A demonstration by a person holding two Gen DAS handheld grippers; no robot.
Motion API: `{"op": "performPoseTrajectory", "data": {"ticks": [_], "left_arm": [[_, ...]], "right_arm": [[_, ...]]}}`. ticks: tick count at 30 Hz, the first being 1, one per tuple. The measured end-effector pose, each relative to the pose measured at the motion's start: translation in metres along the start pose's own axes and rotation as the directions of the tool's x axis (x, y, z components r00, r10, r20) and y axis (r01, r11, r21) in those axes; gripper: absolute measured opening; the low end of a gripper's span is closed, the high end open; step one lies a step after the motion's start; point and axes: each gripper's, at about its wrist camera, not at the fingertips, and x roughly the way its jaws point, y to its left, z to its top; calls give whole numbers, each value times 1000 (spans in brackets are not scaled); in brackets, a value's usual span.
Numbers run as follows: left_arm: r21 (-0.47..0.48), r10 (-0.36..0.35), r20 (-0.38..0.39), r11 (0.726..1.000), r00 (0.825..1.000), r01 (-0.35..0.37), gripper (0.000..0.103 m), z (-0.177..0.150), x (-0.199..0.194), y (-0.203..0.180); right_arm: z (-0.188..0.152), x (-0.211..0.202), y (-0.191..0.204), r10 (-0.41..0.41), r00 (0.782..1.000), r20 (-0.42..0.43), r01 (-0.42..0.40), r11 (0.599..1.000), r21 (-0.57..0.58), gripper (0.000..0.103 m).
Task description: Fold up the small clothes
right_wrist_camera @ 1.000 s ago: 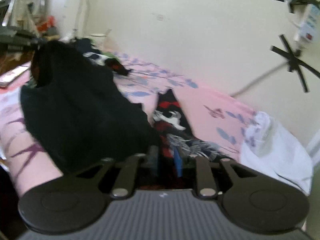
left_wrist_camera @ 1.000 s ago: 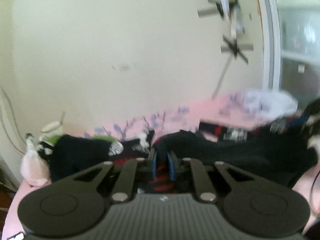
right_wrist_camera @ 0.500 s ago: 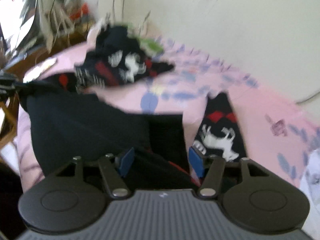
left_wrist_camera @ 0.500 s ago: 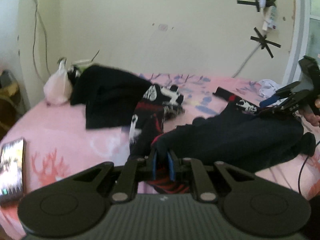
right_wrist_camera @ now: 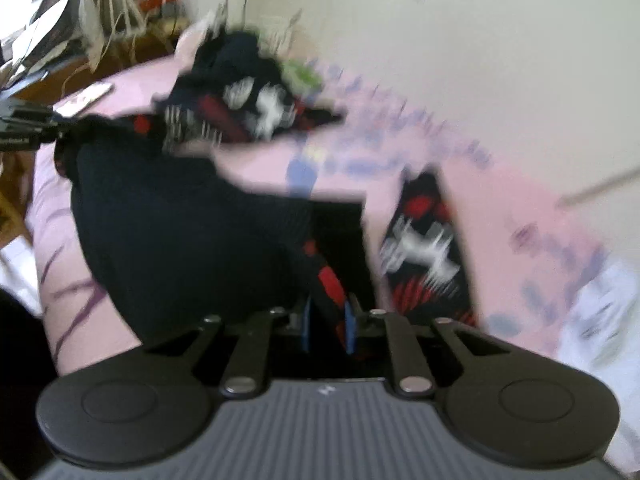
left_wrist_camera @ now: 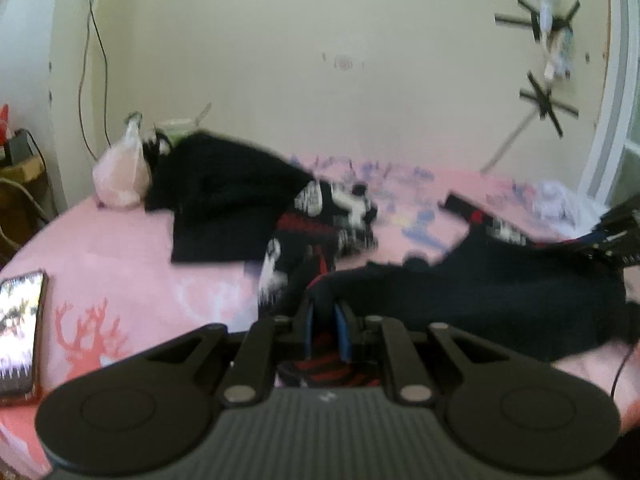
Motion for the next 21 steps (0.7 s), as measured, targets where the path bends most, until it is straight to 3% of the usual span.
{"op": "performPoseTrajectory", "data": {"ticks": [2, 4, 5, 8, 9, 11, 12, 15, 17, 21], "left_arm": [[-16, -6, 61, 1000, 998, 7, 11, 16, -6, 0], [-28, 4, 139, 1000, 990, 0, 11, 36, -14, 1], [-41, 6, 179, 999, 984, 2, 11, 47, -19, 2], [-88, -33, 299, 994, 954, 62, 11, 86, -39, 7], [-92, -43, 339, 993, 940, 79, 11, 99, -47, 8], [-73, -66, 438, 991, 896, 108, 11, 127, -72, 7], [-56, -74, 483, 992, 872, 115, 11, 139, -85, 4], [-2, -101, 601, 992, 793, 127, 8, 175, -126, -10], [26, -138, 636, 987, 759, 157, 8, 195, -144, -18], [67, -139, 722, 989, 677, 131, 8, 222, -178, -42]], "right_arm": [[12, -27, 1, -46, 995, 90, 45, 999, 10, 7], [24, -59, 7, -111, 973, 203, 112, 994, 7, 7], [29, -74, 11, -141, 957, 254, 146, 989, 2, 6], [46, -121, 24, -250, 882, 399, 270, 963, 6, 5], [53, -139, 28, -281, 847, 451, 308, 951, 15, 3], [60, -170, 35, -342, 771, 538, 381, 924, 41, 0], [65, -190, 38, -373, 723, 581, 414, 908, 69, 0], [76, -238, 45, -424, 623, 657, 446, 883, 147, 0], [80, -266, 57, -461, 539, 705, 498, 849, 175, 0], [84, -307, 72, -497, 407, 766, 546, 805, 232, 0]]}}
